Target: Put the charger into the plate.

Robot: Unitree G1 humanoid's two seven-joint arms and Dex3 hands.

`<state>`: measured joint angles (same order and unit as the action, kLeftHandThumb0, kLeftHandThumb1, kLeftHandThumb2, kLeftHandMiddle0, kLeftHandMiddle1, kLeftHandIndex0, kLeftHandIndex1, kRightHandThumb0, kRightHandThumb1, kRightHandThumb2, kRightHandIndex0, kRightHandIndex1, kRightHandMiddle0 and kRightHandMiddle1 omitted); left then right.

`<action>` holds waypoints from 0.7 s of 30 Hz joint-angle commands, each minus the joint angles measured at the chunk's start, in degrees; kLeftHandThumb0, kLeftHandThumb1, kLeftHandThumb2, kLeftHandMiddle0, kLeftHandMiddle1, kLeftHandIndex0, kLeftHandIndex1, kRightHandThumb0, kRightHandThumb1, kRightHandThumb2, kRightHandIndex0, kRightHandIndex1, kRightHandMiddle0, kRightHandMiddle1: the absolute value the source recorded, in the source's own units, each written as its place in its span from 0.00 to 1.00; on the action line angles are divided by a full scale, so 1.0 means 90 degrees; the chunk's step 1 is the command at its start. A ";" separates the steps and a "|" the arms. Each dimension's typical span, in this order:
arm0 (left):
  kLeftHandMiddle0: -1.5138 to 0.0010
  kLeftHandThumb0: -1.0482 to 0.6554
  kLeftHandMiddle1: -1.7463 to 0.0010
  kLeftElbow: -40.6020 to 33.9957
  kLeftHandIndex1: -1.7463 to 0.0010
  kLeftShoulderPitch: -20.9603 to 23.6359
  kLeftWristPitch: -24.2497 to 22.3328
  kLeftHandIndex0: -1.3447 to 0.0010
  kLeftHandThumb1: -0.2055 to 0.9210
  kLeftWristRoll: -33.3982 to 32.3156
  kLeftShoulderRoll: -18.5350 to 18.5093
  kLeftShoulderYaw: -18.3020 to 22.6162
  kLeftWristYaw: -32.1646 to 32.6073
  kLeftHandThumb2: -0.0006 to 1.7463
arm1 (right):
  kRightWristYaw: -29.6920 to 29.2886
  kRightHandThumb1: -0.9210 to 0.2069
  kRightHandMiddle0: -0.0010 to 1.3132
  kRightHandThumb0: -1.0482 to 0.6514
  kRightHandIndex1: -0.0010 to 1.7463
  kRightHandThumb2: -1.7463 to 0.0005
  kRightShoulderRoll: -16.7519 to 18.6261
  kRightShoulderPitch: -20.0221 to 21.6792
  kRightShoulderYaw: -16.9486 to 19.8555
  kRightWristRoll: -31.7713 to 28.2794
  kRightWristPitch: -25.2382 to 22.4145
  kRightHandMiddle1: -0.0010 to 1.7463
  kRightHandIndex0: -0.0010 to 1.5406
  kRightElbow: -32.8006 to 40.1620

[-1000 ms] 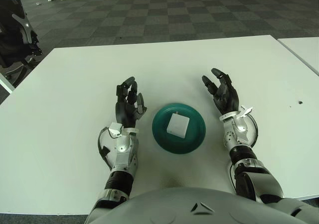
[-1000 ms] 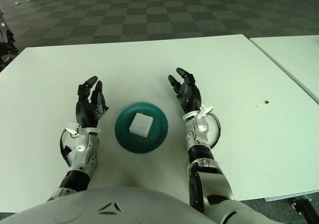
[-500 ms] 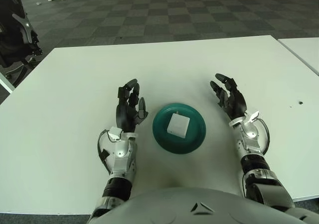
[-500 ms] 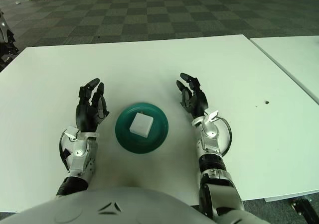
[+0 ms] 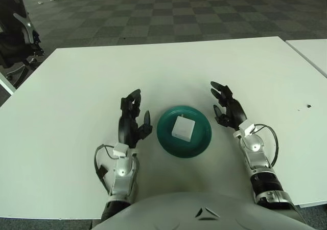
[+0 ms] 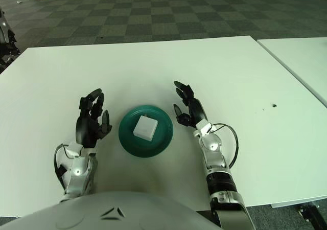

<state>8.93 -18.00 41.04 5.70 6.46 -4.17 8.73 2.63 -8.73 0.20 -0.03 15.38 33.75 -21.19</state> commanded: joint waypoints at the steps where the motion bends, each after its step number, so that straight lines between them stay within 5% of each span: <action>1: 0.87 0.11 1.00 0.0188 0.70 -0.0871 -0.0210 1.00 1.00 0.0613 0.0130 -0.0072 0.0341 0.53 | -0.0522 0.00 0.00 0.09 0.01 0.51 -0.0044 -0.0622 -0.0128 0.0593 -0.0484 0.16 0.16 0.0033; 9: 0.90 0.10 1.00 0.0008 0.77 -0.0940 -0.0567 1.00 1.00 0.0726 -0.0094 -0.0135 0.0352 0.55 | -0.0743 0.00 0.00 0.06 0.02 0.50 0.0311 -0.0730 -0.0512 0.0612 -0.1180 0.12 0.19 0.0268; 21: 0.91 0.08 1.00 -0.0120 0.83 -0.0937 -0.0850 1.00 1.00 -0.0072 -0.0210 -0.0136 -0.0209 0.56 | -0.0979 0.00 0.00 0.04 0.00 0.53 0.0620 -0.0478 -0.0558 0.0007 -0.0833 0.14 0.14 -0.0398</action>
<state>4.95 -23.32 34.51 6.41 5.31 -5.26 8.41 -5.37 -6.30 -1.86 -3.99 17.63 24.21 -18.99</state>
